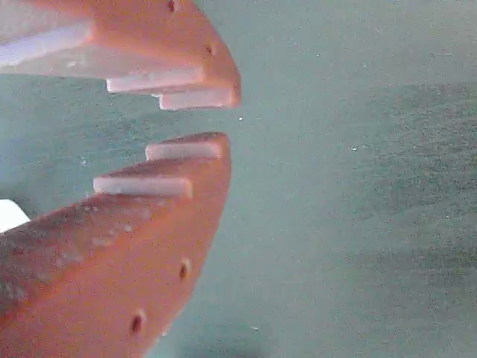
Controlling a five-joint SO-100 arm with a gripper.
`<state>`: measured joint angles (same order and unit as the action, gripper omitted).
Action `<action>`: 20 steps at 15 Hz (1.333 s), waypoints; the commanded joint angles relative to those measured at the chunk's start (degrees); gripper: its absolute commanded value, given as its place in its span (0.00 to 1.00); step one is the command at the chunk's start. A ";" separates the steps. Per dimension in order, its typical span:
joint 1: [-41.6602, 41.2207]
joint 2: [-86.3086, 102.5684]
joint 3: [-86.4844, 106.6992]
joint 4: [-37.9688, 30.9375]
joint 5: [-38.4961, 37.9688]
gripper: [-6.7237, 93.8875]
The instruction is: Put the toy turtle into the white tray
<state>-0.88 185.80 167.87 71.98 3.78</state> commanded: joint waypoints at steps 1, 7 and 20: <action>-1.05 0.62 -0.62 0.79 0.53 0.07; -1.05 0.62 -0.62 0.79 0.53 0.07; -2.02 0.62 -0.62 0.79 -0.18 0.07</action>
<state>-1.49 185.80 167.87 71.98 3.16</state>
